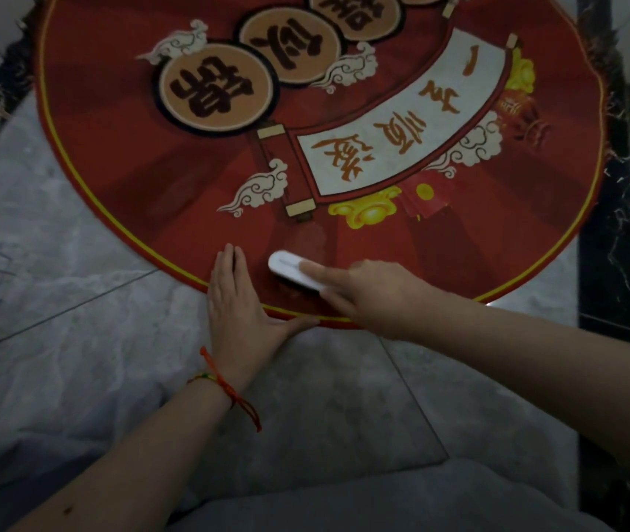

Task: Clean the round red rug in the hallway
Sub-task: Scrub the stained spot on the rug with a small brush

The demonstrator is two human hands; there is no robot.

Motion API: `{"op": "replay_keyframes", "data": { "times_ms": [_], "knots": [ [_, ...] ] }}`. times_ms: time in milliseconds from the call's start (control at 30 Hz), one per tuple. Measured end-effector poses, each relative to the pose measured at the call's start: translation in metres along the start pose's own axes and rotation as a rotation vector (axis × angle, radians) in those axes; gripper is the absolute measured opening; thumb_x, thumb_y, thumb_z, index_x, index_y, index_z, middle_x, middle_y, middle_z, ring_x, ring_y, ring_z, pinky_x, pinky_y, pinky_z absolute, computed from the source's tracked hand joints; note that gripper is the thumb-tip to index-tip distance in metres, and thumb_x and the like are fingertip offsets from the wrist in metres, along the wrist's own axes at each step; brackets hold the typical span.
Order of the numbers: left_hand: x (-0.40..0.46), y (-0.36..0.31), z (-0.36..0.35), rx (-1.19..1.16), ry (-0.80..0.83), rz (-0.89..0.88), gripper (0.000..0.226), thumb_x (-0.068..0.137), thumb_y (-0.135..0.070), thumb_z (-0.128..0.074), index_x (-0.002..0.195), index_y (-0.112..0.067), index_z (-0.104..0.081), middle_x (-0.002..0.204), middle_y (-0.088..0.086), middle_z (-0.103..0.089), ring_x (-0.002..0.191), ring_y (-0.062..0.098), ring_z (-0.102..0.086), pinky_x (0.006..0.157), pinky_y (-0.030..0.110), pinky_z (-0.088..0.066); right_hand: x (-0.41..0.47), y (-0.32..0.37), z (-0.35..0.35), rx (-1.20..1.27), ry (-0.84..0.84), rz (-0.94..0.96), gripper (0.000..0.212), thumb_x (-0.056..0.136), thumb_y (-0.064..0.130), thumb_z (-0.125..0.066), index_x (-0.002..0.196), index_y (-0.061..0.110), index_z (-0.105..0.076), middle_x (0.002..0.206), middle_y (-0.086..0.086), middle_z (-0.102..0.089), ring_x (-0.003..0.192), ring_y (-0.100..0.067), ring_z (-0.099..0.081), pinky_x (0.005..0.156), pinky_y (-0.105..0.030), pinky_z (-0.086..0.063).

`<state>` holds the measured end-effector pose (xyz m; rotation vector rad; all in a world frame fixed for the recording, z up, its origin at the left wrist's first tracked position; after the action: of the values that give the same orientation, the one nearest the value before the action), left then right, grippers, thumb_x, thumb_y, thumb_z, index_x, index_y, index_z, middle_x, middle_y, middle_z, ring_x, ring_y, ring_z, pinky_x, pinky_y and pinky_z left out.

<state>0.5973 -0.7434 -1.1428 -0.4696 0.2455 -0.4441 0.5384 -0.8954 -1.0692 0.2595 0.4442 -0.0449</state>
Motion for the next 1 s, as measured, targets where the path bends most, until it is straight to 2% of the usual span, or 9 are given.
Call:
{"op": "replay_keyframes", "data": {
  "times_ms": [100, 300, 400, 467, 567, 633, 767, 900, 1000],
  "knots": [
    [0.0, 0.001, 0.0, -0.007, -0.005, 0.006, 0.141, 0.045, -0.094, -0.041, 0.15, -0.003, -0.013, 0.158, 0.013, -0.013, 0.146, 0.024, -0.009, 0.117, 0.038, -0.009, -0.017, 0.013, -0.004, -0.009, 0.03, 0.083, 0.05, 0.101, 0.041, -0.03, 0.149, 0.04, -0.016, 0.086, -0.001, -0.048, 0.075, -0.018, -0.048, 0.064, -0.029, -0.035],
    [0.001, 0.0, 0.001, 0.008, -0.014, -0.001, 0.141, 0.047, -0.096, -0.036, 0.15, -0.003, -0.013, 0.158, 0.013, -0.013, 0.146, 0.024, -0.008, 0.116, 0.035, -0.007, 0.015, -0.001, 0.011, -0.013, -0.023, -0.016, 0.049, 0.101, 0.039, -0.031, 0.149, 0.037, -0.02, 0.079, 0.004, -0.042, 0.071, -0.016, -0.044, 0.061, -0.03, -0.035],
    [0.0, -0.001, 0.003, -0.014, -0.011, -0.006, 0.139, 0.047, -0.092, -0.04, 0.149, -0.002, -0.014, 0.158, 0.013, -0.014, 0.146, 0.023, -0.008, 0.116, 0.034, -0.006, -0.007, 0.017, -0.002, 0.008, 0.01, 0.065, 0.05, 0.101, 0.04, -0.031, 0.149, 0.039, -0.017, 0.081, 0.004, -0.04, 0.071, -0.014, -0.042, 0.063, -0.029, -0.034],
    [0.0, -0.001, 0.002, -0.012, -0.012, -0.004, 0.14, 0.047, -0.093, -0.04, 0.149, -0.001, -0.015, 0.158, 0.013, -0.015, 0.146, 0.022, -0.009, 0.116, 0.033, -0.005, -0.012, 0.016, -0.003, 0.001, 0.026, 0.089, 0.05, 0.1, 0.041, -0.03, 0.148, 0.04, -0.017, 0.086, 0.001, -0.046, 0.074, -0.016, -0.045, 0.065, -0.029, -0.035],
    [0.0, -0.001, 0.0, 0.018, -0.012, -0.002, 0.14, 0.049, -0.098, -0.033, 0.149, -0.003, -0.015, 0.157, 0.013, -0.015, 0.146, 0.022, -0.009, 0.116, 0.035, -0.008, 0.009, -0.011, 0.006, 0.02, 0.003, -0.042, 0.048, 0.1, 0.042, -0.031, 0.147, 0.042, -0.021, 0.094, -0.005, -0.058, 0.082, -0.022, -0.055, 0.065, -0.03, -0.035],
    [0.0, -0.001, 0.0, 0.026, -0.021, -0.008, 0.139, 0.049, -0.096, -0.036, 0.149, -0.003, -0.015, 0.157, 0.013, -0.016, 0.146, 0.023, -0.01, 0.116, 0.035, -0.009, 0.012, -0.007, 0.007, 0.041, -0.005, -0.05, 0.049, 0.1, 0.041, -0.032, 0.148, 0.04, -0.021, 0.086, -0.002, -0.053, 0.077, -0.019, -0.052, 0.064, -0.03, -0.037],
    [0.0, 0.0, 0.0, -0.012, -0.008, 0.0, 0.136, 0.049, -0.09, -0.043, 0.149, -0.002, -0.016, 0.158, 0.012, -0.015, 0.146, 0.021, -0.009, 0.117, 0.035, -0.007, -0.016, 0.019, -0.007, 0.047, 0.004, 0.079, 0.05, 0.1, 0.042, -0.031, 0.148, 0.042, -0.016, 0.083, 0.003, -0.044, 0.072, -0.013, -0.044, 0.064, -0.029, -0.036],
    [0.0, -0.001, 0.001, 0.026, -0.022, -0.006, 0.139, 0.049, -0.095, -0.039, 0.15, -0.004, -0.013, 0.158, 0.011, -0.013, 0.146, 0.021, -0.006, 0.116, 0.034, -0.005, 0.004, -0.028, 0.011, 0.025, -0.022, -0.09, 0.048, 0.1, 0.042, -0.032, 0.147, 0.044, -0.021, 0.07, 0.008, -0.041, 0.069, -0.015, -0.047, 0.06, -0.028, -0.036],
    [0.0, -0.001, 0.001, 0.021, -0.02, -0.004, 0.139, 0.048, -0.094, -0.039, 0.15, -0.004, -0.012, 0.158, 0.012, -0.012, 0.146, 0.022, -0.006, 0.116, 0.034, -0.005, -0.001, -0.024, 0.011, 0.028, -0.036, -0.1, 0.049, 0.1, 0.041, -0.033, 0.147, 0.043, -0.02, 0.072, 0.006, -0.041, 0.067, -0.014, -0.045, 0.061, -0.028, -0.036]
  ]
}}
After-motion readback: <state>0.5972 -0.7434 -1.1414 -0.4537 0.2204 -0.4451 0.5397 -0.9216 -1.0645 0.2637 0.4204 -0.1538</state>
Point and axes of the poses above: each hand's wrist, its own x-axis towards the middle knuckle, its own z-axis out of the back of the hand, y = z × x, the point moved 5 cm from there along x, towards the middle knuckle
